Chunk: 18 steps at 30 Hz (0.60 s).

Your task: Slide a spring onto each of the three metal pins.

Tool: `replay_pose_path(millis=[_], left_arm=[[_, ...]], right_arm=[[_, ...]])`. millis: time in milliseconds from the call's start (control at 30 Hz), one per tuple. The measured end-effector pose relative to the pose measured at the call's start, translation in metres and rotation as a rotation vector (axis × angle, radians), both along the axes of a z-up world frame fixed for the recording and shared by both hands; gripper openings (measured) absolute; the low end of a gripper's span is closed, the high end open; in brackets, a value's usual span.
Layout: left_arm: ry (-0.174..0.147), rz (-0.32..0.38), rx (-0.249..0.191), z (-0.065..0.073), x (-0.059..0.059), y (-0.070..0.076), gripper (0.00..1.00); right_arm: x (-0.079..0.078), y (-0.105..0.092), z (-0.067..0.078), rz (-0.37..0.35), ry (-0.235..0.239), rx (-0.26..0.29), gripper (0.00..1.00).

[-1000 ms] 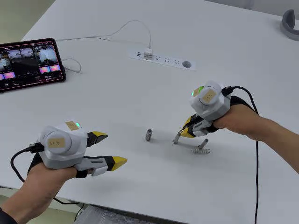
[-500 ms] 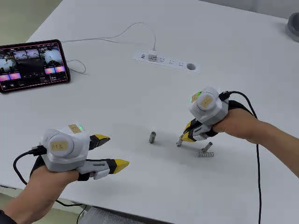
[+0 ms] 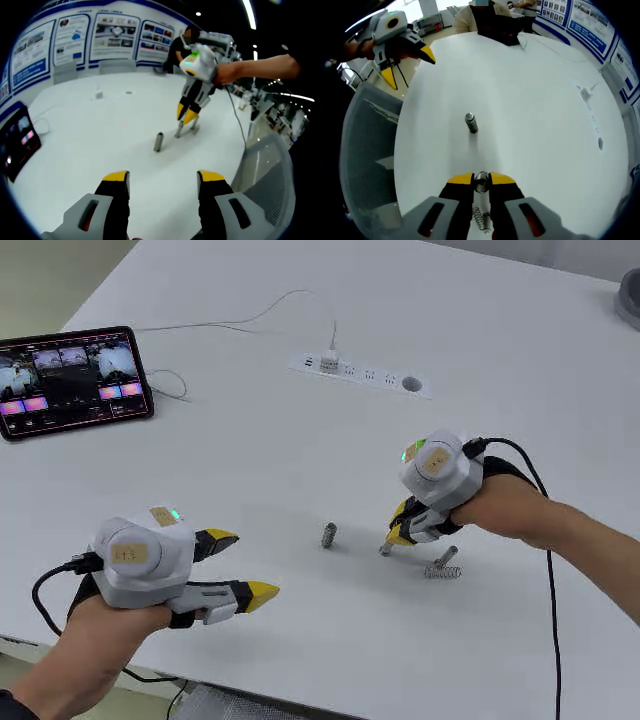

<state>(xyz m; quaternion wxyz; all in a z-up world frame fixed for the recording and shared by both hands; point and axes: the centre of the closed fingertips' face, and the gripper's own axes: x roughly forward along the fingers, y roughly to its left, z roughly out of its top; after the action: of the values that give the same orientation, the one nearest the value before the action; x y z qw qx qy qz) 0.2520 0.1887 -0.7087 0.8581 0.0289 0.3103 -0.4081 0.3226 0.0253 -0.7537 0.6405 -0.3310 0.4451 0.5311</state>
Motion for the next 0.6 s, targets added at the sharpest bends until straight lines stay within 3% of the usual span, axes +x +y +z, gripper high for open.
replay_pose_path(millis=[600], left_arm=[[-0.004, 0.011, 0.000, 0.002, 0.001, 0.003, 0.56]], right_arm=[[-0.001, 0.000, -0.019, 0.010, 0.001, -0.010, 0.13]])
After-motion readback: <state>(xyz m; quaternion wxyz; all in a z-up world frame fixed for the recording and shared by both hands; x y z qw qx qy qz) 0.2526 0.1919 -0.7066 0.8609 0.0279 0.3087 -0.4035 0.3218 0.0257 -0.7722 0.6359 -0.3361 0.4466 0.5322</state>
